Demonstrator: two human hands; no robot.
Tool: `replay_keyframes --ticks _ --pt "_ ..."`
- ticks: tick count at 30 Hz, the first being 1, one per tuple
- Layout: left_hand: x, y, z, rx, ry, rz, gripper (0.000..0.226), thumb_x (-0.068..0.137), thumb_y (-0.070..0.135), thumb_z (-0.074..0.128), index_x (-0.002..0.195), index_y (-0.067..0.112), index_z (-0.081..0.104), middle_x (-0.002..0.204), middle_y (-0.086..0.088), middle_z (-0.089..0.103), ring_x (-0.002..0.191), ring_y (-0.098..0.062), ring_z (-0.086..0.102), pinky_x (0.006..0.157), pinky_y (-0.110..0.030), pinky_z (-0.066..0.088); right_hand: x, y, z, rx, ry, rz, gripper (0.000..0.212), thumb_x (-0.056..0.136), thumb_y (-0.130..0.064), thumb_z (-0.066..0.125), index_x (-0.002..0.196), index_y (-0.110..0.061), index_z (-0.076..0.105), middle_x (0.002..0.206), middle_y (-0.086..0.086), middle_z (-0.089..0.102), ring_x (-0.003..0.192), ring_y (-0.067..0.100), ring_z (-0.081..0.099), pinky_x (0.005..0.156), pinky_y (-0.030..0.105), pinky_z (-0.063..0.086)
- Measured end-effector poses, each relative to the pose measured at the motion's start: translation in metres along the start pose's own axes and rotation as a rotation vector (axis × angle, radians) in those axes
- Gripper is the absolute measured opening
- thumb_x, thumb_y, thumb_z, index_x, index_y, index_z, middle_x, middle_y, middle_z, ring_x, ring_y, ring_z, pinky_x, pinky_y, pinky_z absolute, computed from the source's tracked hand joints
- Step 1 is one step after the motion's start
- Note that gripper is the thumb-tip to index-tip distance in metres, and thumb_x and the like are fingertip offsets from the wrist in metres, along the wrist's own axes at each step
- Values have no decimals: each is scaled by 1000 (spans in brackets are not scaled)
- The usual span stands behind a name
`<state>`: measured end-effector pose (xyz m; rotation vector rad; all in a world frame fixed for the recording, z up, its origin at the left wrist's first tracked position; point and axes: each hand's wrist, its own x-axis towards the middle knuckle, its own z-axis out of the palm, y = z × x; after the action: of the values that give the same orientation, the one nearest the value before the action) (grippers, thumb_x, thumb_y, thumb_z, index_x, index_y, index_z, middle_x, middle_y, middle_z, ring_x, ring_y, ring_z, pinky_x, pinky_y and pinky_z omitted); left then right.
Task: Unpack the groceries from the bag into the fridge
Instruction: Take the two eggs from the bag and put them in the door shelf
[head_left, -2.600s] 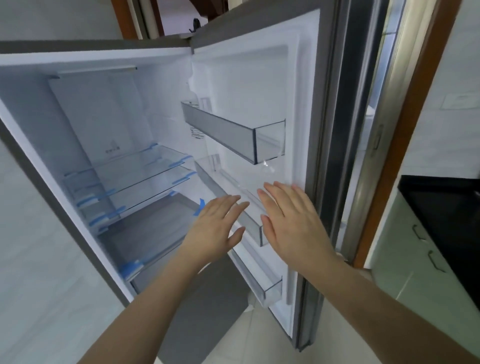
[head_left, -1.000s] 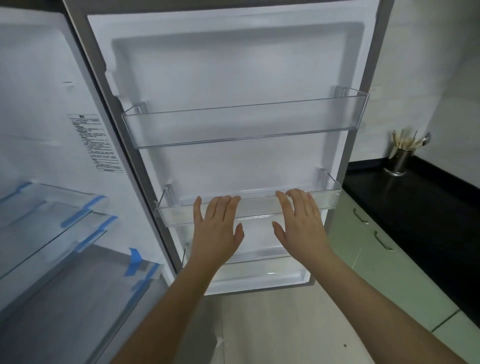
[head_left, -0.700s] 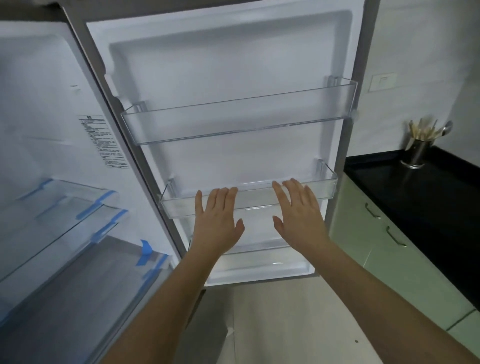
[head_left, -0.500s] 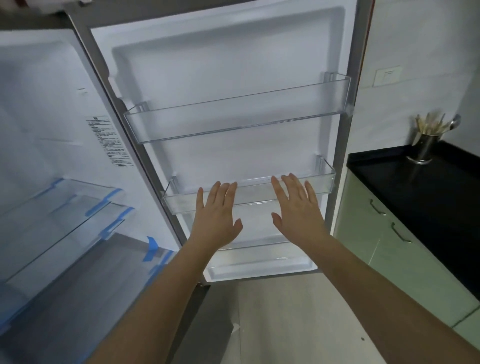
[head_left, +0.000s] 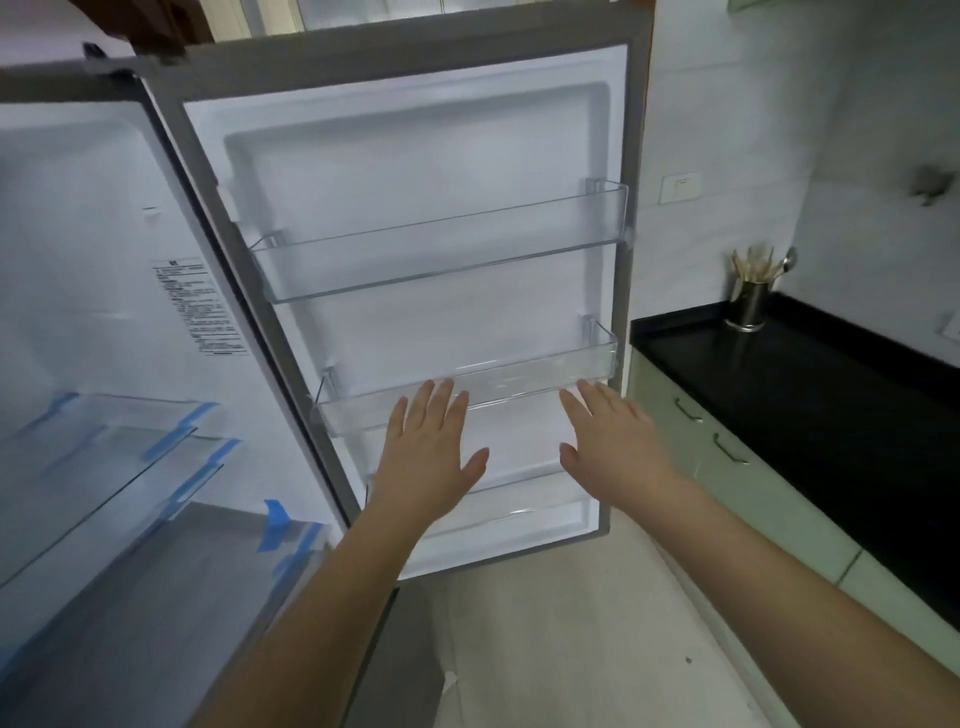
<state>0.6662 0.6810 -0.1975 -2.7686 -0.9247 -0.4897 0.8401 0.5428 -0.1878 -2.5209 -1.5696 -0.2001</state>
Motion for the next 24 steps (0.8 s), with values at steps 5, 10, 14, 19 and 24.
replay_keyframes --ticks 5,10,14,19,24 --pt "-17 5 -8 -75 28 107 69 99 53 37 155 18 19 164 -6 14 151 -26 7 121 -44 0 -33 -30 -14 -33 50 100 62 98 -41 34 153 -20 11 162 4 9 148 21 8 117 37 9" --pt "-53 -8 -10 -62 22 237 76 92 62 14 154 19 25 161 -5 25 150 -26 15 119 -40 -7 -82 -59 -18 -55 40 201 63 97 -41 35 153 -21 13 160 3 14 147 20 9 117 36 7" --pt "-76 6 -12 -115 43 338 73 93 61 25 150 16 38 159 -8 30 147 -30 25 117 -44 4 -127 -75 -23 -56 31 271 63 97 -41 36 152 -22 13 160 3 13 147 20 9 118 38 7" --pt "-96 54 -21 -236 -24 476 81 87 65 8 156 24 17 165 0 7 152 -25 1 119 -40 -7 -186 -72 -35 -71 39 389 62 96 -32 35 153 -23 12 161 2 11 148 18 6 119 38 3" --pt "-117 115 -36 -278 -77 620 79 88 62 4 156 23 11 165 -3 5 151 -26 -2 122 -44 -2 -252 -55 -51 -137 69 540 61 96 -31 36 153 -21 16 161 4 12 148 20 8 119 38 4"
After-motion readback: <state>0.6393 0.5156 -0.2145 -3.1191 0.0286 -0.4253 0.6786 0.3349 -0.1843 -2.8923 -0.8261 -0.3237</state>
